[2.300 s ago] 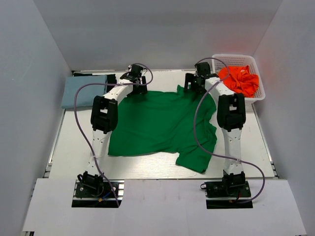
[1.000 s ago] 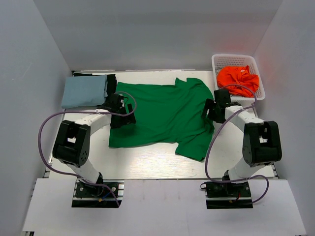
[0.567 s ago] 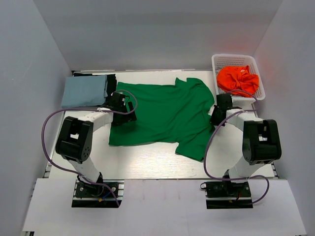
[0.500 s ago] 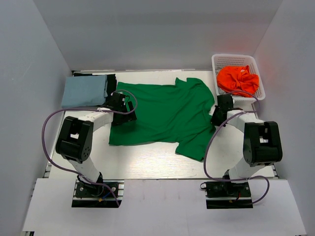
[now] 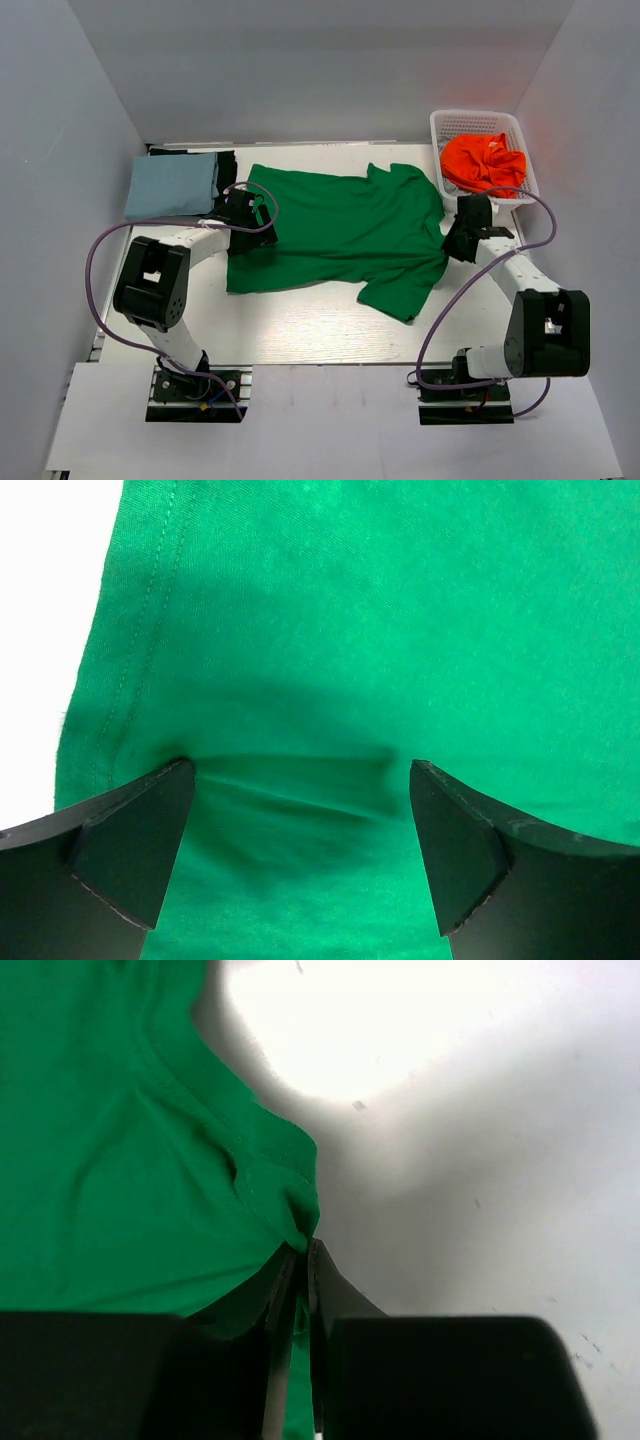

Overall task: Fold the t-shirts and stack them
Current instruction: Flatten out the tshirt

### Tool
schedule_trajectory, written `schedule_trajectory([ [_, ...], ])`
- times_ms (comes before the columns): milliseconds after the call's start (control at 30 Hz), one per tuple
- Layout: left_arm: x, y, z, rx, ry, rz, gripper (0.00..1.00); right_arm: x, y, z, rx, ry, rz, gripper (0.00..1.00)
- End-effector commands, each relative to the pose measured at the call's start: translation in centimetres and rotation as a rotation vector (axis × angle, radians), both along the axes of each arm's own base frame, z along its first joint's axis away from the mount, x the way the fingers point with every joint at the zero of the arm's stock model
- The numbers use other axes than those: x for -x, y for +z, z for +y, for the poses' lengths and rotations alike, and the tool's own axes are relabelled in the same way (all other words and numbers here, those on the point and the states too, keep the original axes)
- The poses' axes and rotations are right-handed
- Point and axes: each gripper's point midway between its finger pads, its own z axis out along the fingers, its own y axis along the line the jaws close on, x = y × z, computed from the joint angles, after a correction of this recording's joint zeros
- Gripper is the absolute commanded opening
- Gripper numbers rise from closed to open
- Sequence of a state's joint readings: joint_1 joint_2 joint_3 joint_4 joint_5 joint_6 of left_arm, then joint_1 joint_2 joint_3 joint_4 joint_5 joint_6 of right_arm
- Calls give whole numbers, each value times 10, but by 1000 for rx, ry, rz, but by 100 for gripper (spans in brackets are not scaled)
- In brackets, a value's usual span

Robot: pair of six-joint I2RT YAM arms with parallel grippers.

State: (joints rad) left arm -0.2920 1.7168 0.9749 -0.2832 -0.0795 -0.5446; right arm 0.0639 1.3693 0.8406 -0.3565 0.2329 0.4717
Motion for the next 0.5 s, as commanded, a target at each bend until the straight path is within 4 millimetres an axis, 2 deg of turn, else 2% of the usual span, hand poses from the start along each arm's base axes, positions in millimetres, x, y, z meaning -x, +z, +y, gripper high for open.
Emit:
schedule_trajectory([
  [0,48,-48,16,-60,20,204,100,40,-27,-16,41,-63,148,14],
  [67,50,-44,18,-70,24,209,100,54,-40,-22,50,-105,204,21],
  [100,50,-44,18,-70,24,209,100,58,-43,-27,57,-128,218,38],
  [167,51,-41,19,-70,24,209,100,65,-45,-35,83,-166,246,47],
  [200,51,-41,19,-70,24,209,100,64,-42,-36,79,-175,236,58],
  [300,48,-35,20,-71,29,188,100,52,-25,-31,49,-158,164,58],
  [367,47,-32,19,-69,29,179,100,33,-8,-20,15,-74,71,56],
  [400,45,-28,19,-65,29,168,100,23,1,-5,-48,-10,17,56],
  [467,45,-26,17,-56,24,170,100,14,14,3,-66,54,-48,56],
])
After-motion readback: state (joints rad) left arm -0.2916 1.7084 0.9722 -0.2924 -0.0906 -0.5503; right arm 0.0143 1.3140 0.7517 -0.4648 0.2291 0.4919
